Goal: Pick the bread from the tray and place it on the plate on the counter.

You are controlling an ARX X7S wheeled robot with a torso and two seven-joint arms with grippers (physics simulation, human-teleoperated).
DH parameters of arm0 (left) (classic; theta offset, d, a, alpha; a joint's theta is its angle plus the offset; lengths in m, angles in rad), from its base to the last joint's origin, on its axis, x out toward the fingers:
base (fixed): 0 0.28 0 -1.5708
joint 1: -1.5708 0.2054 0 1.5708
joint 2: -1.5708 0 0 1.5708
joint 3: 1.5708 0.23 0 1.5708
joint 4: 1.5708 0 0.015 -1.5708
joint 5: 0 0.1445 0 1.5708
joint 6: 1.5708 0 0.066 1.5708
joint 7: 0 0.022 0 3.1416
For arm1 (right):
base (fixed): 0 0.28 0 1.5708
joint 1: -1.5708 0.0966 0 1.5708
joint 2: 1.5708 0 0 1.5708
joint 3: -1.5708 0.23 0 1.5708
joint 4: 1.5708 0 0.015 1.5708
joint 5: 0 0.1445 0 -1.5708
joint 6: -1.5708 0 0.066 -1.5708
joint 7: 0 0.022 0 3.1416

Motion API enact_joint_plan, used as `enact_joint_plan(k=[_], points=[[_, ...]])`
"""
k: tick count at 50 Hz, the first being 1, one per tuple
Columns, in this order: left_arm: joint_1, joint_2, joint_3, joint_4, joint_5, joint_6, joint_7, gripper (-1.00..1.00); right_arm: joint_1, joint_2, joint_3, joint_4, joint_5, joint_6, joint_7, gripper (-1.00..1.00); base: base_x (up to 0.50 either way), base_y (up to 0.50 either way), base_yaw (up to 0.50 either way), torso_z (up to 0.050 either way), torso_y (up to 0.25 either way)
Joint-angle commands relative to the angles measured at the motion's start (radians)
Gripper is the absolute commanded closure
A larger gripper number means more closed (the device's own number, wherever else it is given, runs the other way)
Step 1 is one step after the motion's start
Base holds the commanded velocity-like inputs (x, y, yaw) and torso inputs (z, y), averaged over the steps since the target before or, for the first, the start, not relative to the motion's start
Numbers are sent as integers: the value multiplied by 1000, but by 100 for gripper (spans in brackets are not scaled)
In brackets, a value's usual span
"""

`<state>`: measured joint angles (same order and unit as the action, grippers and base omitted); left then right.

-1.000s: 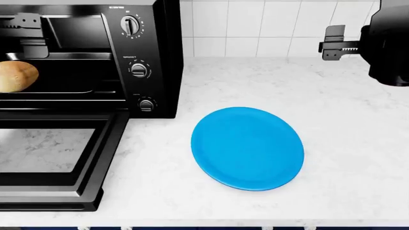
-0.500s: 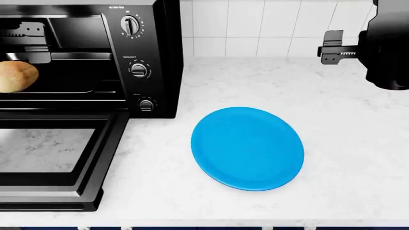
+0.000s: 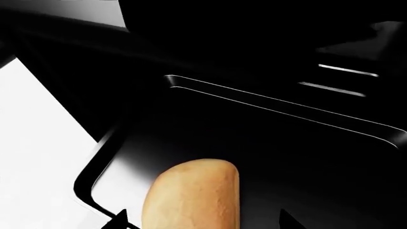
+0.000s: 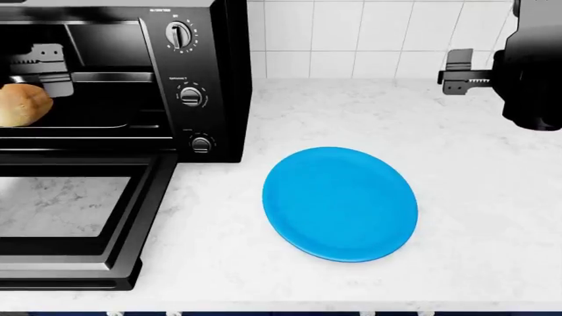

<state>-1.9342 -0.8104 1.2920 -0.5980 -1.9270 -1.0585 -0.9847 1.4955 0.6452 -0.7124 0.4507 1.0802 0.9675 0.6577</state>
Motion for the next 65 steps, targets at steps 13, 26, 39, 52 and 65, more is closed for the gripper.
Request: enact_joint_plan(k=[13,26,39,52,65], points=[[44,7,5,-24,31,44,30,-100,-18,2,-2,10,-9,-15,-6,-100,0,0,0,0,0],[63,15,13,-40,51,60,40,-100,-13,6,3,6,-5,-11,0,-100,0,0,0,0,0],[91,17,17,-61,60,80,47,-100,-29,11,3,8,-10,-22,0,-100,0,0,0,0,0],[111,0,17,-31,70,103,13,100,-32,8,1,18,-15,-27,-4,-100,0,0,0,0,0],[87,-7,10,-27,67,92,-1,100,-37,15,8,15,-12,-30,5,-100,0,0,0,0,0]])
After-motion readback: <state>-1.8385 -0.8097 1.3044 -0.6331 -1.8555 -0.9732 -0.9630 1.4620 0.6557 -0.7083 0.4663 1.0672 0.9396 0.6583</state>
